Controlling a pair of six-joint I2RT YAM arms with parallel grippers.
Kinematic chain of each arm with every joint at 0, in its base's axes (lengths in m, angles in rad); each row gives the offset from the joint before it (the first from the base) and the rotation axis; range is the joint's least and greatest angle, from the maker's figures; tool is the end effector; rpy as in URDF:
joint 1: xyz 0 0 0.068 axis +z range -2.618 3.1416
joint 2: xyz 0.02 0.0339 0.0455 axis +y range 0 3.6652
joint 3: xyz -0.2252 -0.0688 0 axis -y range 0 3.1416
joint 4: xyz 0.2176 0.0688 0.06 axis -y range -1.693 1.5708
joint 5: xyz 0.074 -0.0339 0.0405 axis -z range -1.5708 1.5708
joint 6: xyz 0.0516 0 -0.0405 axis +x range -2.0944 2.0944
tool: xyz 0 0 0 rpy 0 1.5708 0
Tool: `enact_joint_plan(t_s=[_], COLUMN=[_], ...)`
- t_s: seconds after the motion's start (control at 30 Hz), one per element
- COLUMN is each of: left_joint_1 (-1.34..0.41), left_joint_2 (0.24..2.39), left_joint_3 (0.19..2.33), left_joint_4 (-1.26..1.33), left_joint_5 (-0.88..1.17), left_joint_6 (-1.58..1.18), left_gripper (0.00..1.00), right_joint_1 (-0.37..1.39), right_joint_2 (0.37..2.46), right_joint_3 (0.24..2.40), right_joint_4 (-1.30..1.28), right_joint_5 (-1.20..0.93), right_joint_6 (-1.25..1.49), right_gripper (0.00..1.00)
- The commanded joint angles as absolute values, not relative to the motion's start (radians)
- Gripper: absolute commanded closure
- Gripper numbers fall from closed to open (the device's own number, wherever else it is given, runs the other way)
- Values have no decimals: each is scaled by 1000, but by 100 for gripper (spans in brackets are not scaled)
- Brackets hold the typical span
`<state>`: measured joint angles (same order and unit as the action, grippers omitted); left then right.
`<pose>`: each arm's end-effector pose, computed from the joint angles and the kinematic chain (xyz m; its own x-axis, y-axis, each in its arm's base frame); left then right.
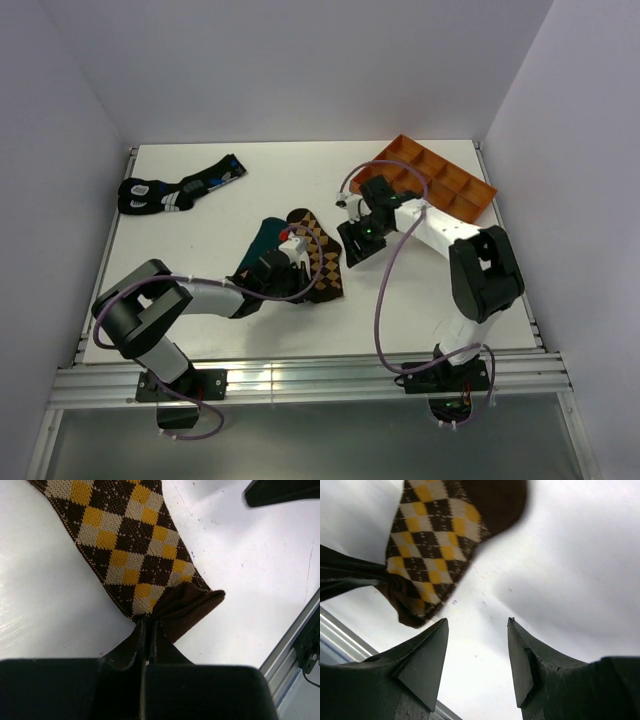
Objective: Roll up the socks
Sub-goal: Roll the sock at the center of the board.
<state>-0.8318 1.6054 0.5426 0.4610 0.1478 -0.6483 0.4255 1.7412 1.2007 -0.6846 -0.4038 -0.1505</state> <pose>0.1891 -0.2188 0.1068 -0.7948 -0.0145 -0.6067 0.4177 0.7122 -0.5642 0.2802 0.1492 0.1607 -0.7722 -0.5013 -0.3904 -0.6237 0.7155 0.3147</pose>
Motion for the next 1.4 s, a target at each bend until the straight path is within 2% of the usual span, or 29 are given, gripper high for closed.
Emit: enact_joint_plan(t_s=[0.0, 0.27, 0.43, 0.63, 1.1, 1.37], left_joint_1=[-833, -805, -784, -772, -762, -762], left_joint_2=[1634, 1677, 1684, 1698, 1733, 1735], left_joint_3=[592, 689, 722, 750, 747, 762], left_joint_4=[331, 158, 84, 23, 46, 26], left_joint_5=[195, 294, 353, 393, 442, 442], left_joint_6=[-650, -652, -653, -649, -670, -658], left_gripper=[100, 100, 100, 100, 100, 100], right_joint_1=[390, 414, 559, 739, 939, 986], right_joint_2=[1637, 1393, 1212, 1105, 1176, 1244], right_joint_3=[1152, 964, 812, 658, 558, 558], right_joint_4=[-608, -482, -417, -318, -146, -86], right_joint_5=[-388, -388, -333, -282, -221, -178], right_joint_6=[-199, -422, -543, -687, -772, -788], right_gripper=[42, 44, 45, 44, 45, 47])
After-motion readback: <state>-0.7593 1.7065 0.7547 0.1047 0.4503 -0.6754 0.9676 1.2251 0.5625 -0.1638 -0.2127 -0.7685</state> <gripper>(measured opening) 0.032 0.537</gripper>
